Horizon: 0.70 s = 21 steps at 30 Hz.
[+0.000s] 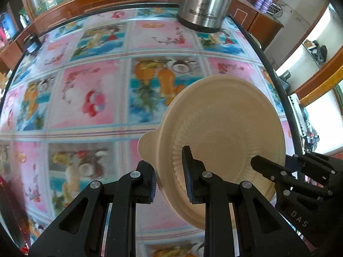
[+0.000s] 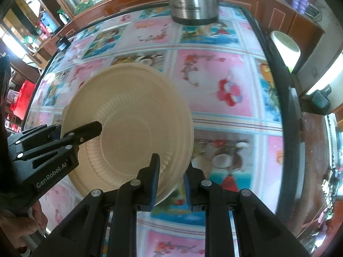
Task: Organize plates and bowls
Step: 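Carry the beige paper bowl with both grippers over the stacked dishes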
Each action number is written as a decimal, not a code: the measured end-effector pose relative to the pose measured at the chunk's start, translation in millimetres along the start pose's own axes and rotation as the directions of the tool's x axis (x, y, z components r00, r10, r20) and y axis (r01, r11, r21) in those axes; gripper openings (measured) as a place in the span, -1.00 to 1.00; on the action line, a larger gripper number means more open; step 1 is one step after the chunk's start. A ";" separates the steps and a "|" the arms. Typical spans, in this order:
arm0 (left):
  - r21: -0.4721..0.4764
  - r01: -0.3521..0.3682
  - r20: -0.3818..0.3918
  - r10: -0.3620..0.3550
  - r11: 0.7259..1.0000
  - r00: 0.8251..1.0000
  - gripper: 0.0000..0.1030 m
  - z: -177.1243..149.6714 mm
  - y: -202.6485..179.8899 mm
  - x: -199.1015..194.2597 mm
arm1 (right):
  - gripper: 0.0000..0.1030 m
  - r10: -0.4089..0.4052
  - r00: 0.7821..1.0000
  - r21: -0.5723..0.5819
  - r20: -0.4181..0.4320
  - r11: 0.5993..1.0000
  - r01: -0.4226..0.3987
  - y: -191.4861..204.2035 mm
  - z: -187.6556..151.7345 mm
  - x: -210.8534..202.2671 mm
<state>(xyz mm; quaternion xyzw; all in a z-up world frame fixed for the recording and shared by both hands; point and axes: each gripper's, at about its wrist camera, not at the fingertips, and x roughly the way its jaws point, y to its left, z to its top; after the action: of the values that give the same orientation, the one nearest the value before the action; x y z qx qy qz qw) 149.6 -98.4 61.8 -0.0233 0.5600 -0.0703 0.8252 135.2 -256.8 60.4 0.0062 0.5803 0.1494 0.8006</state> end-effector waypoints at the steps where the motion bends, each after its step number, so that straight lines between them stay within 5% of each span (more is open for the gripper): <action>1: -0.003 -0.004 0.002 0.004 1.000 1.000 -0.60 -1.9 4.6 -3.3 | -0.56 0.001 1.000 -0.006 -0.001 1.000 -0.001 4.8 -0.1 0.0; 21: -0.138 -0.085 0.048 0.093 0.987 0.995 -0.60 -48.7 138.3 -76.1 | -0.56 0.046 0.999 -0.177 0.004 0.983 -0.045 143.9 3.4 -4.3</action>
<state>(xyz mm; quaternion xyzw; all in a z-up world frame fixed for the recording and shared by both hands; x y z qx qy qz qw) 89.3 51.2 97.6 -0.0564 0.5415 0.0057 0.8388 103.8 -119.8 91.9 -0.0509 0.5611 0.2185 0.7968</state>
